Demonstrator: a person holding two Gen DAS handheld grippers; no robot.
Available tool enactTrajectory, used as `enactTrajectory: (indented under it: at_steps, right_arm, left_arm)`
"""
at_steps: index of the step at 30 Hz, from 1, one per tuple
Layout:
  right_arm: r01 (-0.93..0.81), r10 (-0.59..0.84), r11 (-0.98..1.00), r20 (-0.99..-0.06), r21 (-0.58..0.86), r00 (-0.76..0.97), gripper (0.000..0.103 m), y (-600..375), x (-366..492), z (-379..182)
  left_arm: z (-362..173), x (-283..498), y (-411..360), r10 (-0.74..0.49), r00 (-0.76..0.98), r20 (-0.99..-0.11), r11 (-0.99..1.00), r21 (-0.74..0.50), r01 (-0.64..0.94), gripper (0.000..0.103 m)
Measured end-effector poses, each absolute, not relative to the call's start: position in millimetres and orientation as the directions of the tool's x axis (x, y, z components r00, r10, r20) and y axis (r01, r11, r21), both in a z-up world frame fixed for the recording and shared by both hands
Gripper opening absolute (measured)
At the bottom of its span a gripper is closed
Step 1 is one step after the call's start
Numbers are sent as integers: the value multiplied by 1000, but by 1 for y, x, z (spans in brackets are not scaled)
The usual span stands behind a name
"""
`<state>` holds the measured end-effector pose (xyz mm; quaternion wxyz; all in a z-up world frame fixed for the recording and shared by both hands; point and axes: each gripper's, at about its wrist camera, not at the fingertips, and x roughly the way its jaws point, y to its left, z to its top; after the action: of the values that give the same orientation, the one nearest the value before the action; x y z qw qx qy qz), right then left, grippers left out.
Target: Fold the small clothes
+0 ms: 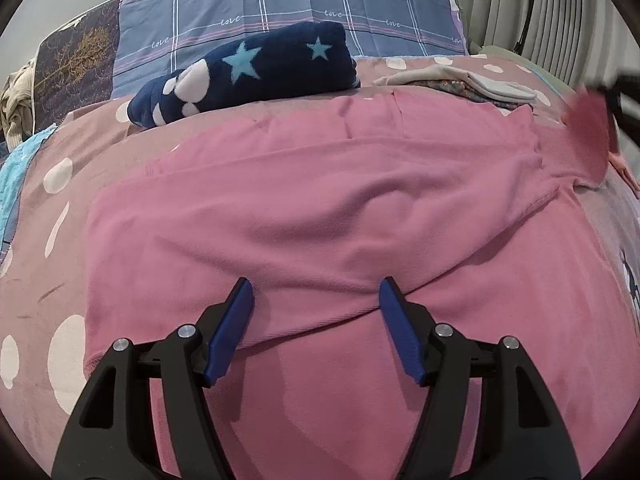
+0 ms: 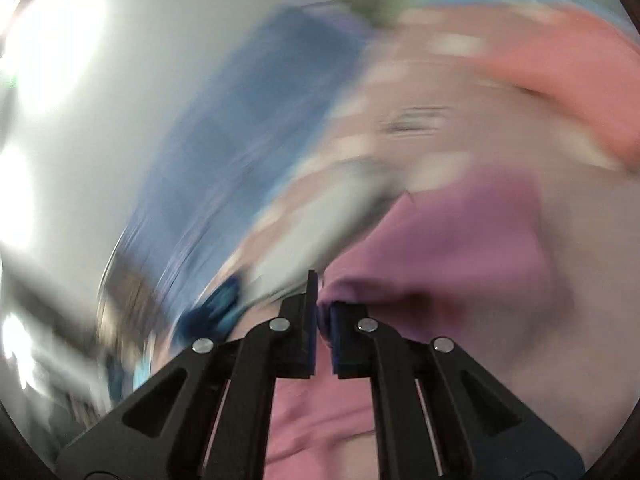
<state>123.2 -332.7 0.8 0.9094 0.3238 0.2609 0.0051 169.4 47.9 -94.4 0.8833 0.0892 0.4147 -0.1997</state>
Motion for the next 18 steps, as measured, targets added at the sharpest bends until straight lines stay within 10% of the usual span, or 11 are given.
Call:
enactTrajectory:
  at_steps: [8, 14, 18]
  right_arm:
    - [-172, 342, 939, -747, 298, 570, 10, -167, 141, -95]
    - [-138, 406, 904, -713, 404, 571, 37, -196, 118, -94]
    - [-77, 421, 875, -674, 477, 607, 37, -228, 112, -81]
  left_arm:
    - [-93, 171, 60, -341, 559, -756, 902, -97, 420, 67]
    - [-93, 172, 62, -357, 552, -753, 900, -118, 420, 67]
    - [-93, 171, 60, -347, 555, -756, 900, -103, 422, 69]
